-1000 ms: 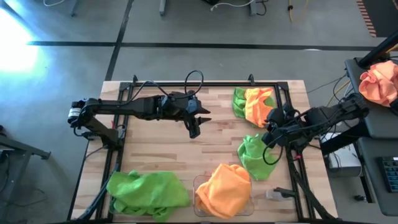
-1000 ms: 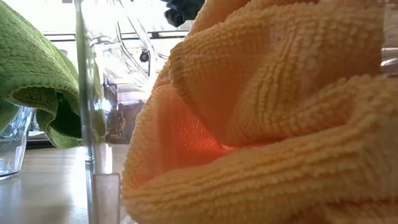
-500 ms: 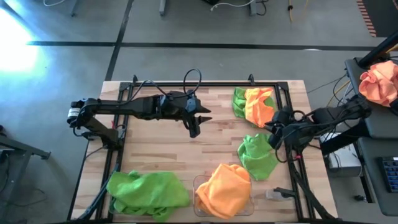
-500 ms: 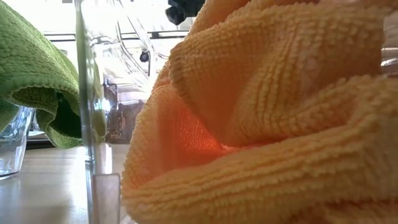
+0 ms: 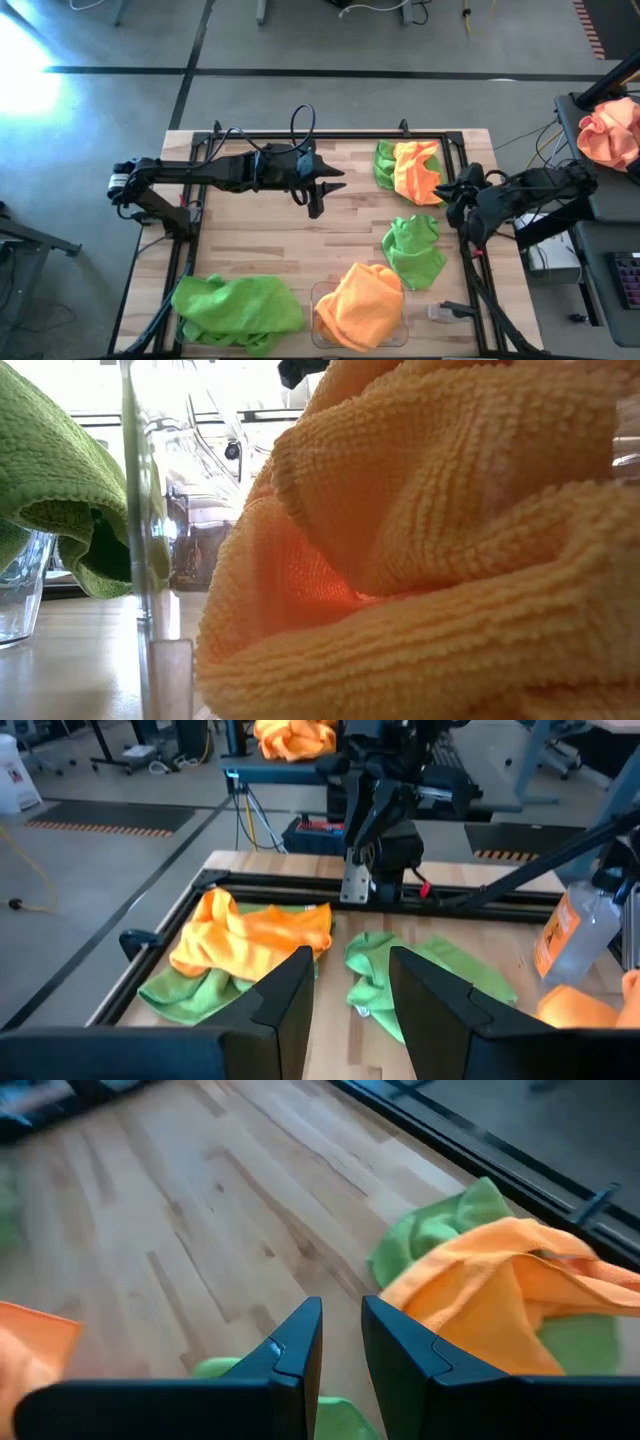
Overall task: Sort microfiber towel by color & place in baskets
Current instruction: Put the orange towel into the right transparent bin
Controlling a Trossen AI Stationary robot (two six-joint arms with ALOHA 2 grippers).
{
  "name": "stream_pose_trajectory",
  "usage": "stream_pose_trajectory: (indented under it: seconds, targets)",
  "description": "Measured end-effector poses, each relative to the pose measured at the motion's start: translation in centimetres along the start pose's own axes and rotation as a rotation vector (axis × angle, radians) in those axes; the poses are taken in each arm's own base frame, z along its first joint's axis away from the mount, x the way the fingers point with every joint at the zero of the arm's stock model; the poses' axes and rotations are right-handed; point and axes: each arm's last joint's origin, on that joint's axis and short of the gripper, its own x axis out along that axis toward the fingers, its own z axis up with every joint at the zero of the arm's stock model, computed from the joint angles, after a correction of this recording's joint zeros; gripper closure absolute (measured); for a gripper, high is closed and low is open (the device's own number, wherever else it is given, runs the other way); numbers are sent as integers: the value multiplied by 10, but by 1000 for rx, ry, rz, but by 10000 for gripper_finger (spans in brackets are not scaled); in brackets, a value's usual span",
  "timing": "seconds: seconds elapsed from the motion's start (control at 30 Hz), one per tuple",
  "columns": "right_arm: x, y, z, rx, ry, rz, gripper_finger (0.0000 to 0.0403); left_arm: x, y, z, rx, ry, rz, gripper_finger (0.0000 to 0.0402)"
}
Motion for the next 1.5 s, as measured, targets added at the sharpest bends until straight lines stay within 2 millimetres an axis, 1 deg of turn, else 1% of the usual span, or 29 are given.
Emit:
stream_pose_trajectory:
  seconds: [0.17, 0.37, 0.53, 0.67, 0.8, 1.03, 1.27, 1.4, 1.5]
  targets:
    - [5, -2, -8, 21, -51, 44, 335, 0, 0, 0, 11, 3, 0, 283]
    - [16, -1, -19, 80, -108, 116, 335, -1, 2, -6, 67, 66, 3, 283]
    - [22, -4, -28, 87, -120, 107, 335, -3, 7, -8, 67, 95, 17, 283]
    - [26, -4, -30, 84, -143, 37, 335, -2, 12, -9, 63, 105, 31, 283]
    - [32, -3, -30, 61, -162, -78, 335, -3, 18, -11, 59, 131, 46, 283]
    - [49, -1, -29, 80, -89, -253, 335, -2, 26, -13, 77, 146, 68, 283]
    - [83, 0, -26, 62, 36, -486, 335, -3, 32, -13, 86, 154, 82, 283]
    - [98, -5, -22, 77, 70, -574, 335, -3, 33, -14, 98, 160, 84, 283]
    - [108, -6, -17, 114, 58, -603, 335, -3, 33, -15, 110, 173, 83, 283]
